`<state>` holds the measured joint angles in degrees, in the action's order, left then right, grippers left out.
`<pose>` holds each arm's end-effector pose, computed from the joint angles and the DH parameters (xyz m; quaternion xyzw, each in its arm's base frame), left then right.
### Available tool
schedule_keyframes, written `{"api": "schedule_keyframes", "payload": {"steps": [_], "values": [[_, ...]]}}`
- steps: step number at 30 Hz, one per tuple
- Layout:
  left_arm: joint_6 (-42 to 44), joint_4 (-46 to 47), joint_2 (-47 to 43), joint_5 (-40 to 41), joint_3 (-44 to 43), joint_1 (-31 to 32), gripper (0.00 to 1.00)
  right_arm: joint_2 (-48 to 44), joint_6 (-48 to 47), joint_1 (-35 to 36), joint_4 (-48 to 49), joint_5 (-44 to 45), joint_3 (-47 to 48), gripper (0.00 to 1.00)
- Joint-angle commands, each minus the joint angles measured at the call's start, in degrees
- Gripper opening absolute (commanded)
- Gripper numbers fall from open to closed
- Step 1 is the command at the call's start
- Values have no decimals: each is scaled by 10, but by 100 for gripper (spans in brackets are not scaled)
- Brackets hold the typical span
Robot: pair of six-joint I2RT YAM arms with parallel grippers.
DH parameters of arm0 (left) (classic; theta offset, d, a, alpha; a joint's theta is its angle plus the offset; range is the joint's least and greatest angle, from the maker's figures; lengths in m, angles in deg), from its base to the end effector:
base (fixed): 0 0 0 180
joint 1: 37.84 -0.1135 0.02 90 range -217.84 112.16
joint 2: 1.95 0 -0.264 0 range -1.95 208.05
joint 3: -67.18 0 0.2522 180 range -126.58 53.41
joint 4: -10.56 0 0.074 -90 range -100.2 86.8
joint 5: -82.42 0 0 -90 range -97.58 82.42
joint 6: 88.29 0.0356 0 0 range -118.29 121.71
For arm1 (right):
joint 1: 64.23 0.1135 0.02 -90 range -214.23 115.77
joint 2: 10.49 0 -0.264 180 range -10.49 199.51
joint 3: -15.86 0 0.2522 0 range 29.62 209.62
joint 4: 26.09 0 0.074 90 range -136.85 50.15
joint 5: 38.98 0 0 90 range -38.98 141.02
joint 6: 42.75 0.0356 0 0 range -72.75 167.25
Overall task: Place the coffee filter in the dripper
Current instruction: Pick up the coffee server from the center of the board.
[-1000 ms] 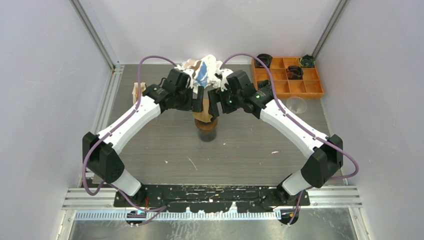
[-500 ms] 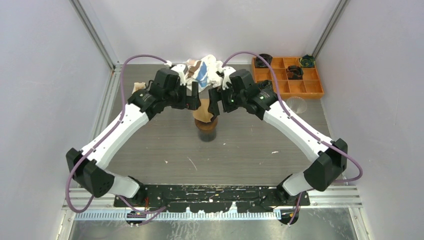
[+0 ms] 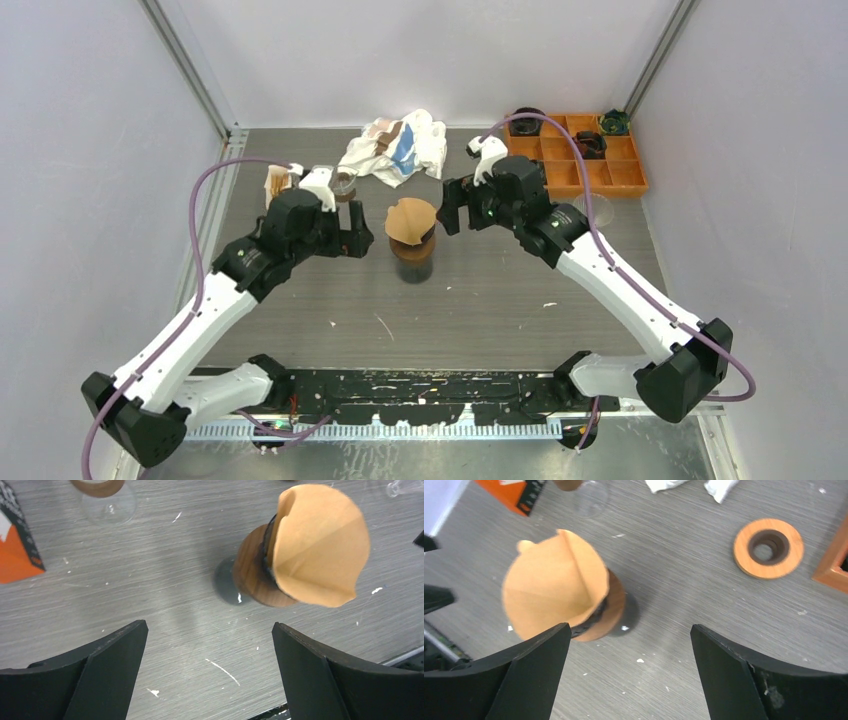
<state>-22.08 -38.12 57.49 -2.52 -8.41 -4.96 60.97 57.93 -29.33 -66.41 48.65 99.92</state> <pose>0.1867 -0.1170 0.3521 0.0483 0.8749 -0.1939 0.4411 0.2281 0.1609 0.3678 -0.1900 0.8344 0.2166 0.4698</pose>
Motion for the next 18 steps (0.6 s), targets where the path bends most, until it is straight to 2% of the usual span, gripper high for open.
{"api": "schedule_keyframes", "payload": {"steps": [1,7,11,18], "values": [[5,27,-61,52,34,1,99,-27,-10,-25,48,73,-24,97],[43,7,-117,119,61,-6,99,-21,-12,-99,55,121,-35,97],[63,-25,-111,146,32,-15,99,-1,-14,-164,55,169,-22,96],[116,-53,-118,188,-1,-18,99,50,4,-271,68,174,-2,91]]}}
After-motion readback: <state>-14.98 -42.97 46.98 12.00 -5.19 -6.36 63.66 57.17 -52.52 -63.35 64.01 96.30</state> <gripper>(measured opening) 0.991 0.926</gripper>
